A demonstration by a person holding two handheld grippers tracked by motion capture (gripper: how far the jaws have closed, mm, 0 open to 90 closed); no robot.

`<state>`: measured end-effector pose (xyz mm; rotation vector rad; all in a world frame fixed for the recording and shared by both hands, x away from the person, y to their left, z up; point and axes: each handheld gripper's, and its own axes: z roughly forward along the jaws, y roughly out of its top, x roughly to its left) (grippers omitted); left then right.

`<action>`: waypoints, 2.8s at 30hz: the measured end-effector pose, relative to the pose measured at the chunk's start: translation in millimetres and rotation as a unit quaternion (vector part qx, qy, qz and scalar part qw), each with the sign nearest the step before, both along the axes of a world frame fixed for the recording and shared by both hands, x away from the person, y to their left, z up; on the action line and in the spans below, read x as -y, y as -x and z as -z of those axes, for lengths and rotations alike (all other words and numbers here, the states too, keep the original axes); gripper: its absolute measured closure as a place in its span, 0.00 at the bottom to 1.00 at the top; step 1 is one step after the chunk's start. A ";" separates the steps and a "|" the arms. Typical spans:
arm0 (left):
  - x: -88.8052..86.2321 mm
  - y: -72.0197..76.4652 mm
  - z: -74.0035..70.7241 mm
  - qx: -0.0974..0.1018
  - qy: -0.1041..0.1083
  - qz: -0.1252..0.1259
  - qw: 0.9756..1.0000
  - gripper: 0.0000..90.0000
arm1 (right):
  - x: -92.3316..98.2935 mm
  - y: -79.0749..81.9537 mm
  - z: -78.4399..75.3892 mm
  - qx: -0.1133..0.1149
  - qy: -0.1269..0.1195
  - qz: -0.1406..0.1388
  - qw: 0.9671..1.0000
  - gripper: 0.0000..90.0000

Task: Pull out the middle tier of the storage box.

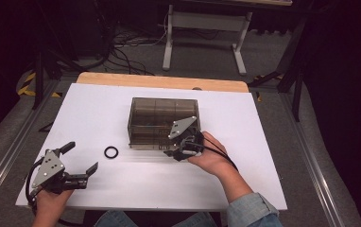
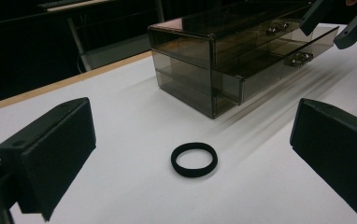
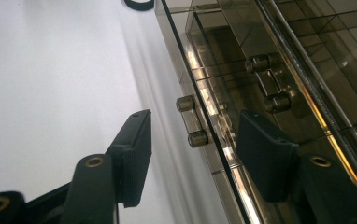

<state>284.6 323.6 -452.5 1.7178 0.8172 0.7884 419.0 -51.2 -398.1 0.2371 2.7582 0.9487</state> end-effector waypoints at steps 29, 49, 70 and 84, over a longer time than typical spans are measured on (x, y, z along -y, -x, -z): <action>0.2 -0.4 0.4 -0.002 0.000 0.001 1.000 0.01 | -13.1 -4.1 13.8 0.018 0.044 -0.007 0.999 0.59; 0.1 -0.5 0.3 -0.003 -0.001 0.002 1.000 0.01 | -20.1 -5.7 21.9 0.043 0.079 0.002 0.996 0.74; -0.2 -0.4 0.3 -0.002 0.000 0.002 1.000 0.01 | -20.3 -1.9 20.2 0.050 0.085 -0.002 0.995 0.75; 0.3 -0.5 0.3 -0.003 0.000 0.003 1.000 0.01 | -17.0 12.2 14.3 0.046 0.078 -0.009 0.996 0.75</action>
